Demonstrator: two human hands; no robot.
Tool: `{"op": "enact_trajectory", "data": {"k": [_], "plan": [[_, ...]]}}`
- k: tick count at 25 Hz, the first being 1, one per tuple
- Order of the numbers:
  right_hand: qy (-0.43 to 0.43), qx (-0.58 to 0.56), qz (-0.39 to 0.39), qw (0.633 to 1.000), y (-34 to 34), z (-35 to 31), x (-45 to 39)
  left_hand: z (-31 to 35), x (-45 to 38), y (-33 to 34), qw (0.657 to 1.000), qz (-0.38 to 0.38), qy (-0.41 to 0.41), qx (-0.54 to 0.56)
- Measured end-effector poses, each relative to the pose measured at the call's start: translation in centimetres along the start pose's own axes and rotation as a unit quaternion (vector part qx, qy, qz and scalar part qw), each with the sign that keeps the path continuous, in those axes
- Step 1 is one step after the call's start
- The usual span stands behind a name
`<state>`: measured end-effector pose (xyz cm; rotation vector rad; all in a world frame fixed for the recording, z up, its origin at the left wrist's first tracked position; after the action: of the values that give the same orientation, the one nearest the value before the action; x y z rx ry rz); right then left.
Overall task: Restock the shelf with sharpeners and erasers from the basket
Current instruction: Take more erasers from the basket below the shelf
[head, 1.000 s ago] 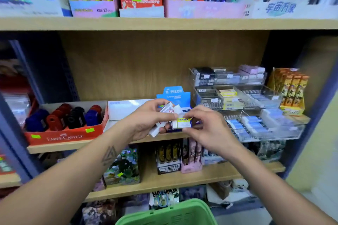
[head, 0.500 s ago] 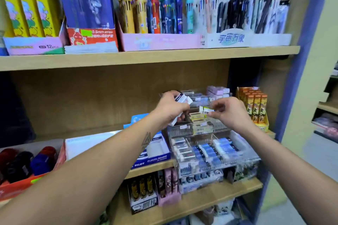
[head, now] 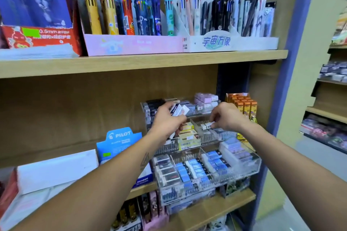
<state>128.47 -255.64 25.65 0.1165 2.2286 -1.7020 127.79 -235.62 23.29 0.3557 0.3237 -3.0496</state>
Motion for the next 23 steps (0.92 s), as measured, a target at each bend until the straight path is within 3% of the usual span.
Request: {"op": "enact_trajectory", "data": {"k": [3,8,13,17,19,20,21,23], "plan": [[-0.013,-0.005,-0.089,0.996,-0.4,-0.3,-0.3,-0.3,0.0,-0.4,1.0,0.009,0.0,0.021],[-0.004,0.003,-0.173,0.985,0.6,-1.5,-1.0,0.2,0.5,-0.2,1.0,0.002,0.017,0.017],[0.002,0.081,-0.216,0.973,1.8,-1.9,-1.1,0.3,0.8,-0.3,1.0,-0.004,0.023,0.019],[0.002,0.098,-0.203,0.974,2.4,-2.4,-0.3,0.4,0.9,-0.1,0.999,-0.025,0.031,0.031],[0.011,0.038,-0.139,0.99,1.7,-3.0,-0.3,0.4,1.0,-0.1,0.998,-0.027,0.032,0.036],[0.024,-0.044,-0.091,0.995,1.1,-3.3,-0.3,0.4,1.1,-0.1,0.998,-0.026,0.029,0.04],[0.04,-0.161,-0.052,0.985,0.6,-3.6,0.0,0.4,1.0,-0.1,0.998,-0.025,0.025,0.046],[0.04,-0.363,-0.046,0.93,0.4,-4.7,1.0,0.3,1.0,-0.1,0.998,-0.024,0.017,0.064]]}}
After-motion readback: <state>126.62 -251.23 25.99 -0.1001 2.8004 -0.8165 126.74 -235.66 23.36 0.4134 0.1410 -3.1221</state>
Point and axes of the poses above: each hand's wrist, its own x-axis away from the middle knuckle, its own y-axis out of the palm, z = x × y, the point moved 7 cm from there along -x, towards the middle knuckle, and after that the axes turned 2 degrees about z, right-handed, at the moved point
